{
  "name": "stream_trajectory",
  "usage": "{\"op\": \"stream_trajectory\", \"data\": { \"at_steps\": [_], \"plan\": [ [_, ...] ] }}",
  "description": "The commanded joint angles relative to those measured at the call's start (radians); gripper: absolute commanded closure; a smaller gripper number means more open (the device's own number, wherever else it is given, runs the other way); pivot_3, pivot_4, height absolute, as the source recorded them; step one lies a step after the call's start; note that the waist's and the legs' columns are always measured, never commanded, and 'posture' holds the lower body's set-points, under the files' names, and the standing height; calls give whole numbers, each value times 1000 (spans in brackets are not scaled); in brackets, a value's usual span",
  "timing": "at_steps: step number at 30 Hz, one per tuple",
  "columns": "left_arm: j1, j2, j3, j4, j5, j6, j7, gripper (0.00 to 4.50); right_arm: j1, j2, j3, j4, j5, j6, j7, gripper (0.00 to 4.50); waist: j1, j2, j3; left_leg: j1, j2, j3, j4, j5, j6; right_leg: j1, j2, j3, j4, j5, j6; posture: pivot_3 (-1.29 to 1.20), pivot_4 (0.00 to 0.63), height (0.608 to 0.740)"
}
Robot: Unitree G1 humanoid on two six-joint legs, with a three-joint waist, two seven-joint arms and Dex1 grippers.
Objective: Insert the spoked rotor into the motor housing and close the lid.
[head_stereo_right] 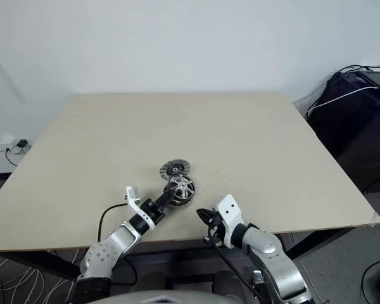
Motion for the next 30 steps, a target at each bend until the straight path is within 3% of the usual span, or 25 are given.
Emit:
{"op": "stream_trajectory", "data": {
  "at_steps": [1,20,23,30],
  "plan": [
    [-17,0,5,-10,4,-5,-13,3816,-14,2,-10,-44,11,-3,-4,4500,0,0,0,0,0,0,0,0,0,0,0,0,0,0,0,0,0,740],
    [-9,-13,-6,-3,29,23,-15,3816,-14,-1,-11,-38,10,-9,-7,4500,1,0,0,0,0,0,0,0,0,0,0,0,0,0,0,0,0,740],
    [-13,-10,3,-11,30,12,-13,3143,-13,-1,-11,-37,10,-11,-7,4500,1,0,0,0,0,0,0,0,0,0,0,0,0,0,0,0,0,740],
    [-3,1,32,-41,31,-11,-10,3143,-15,1,-10,-32,13,-13,-3,4500,0,-1,1,0,0,0,0,0,0,0,0,0,0,0,0,0,0,740]
  ]
}}
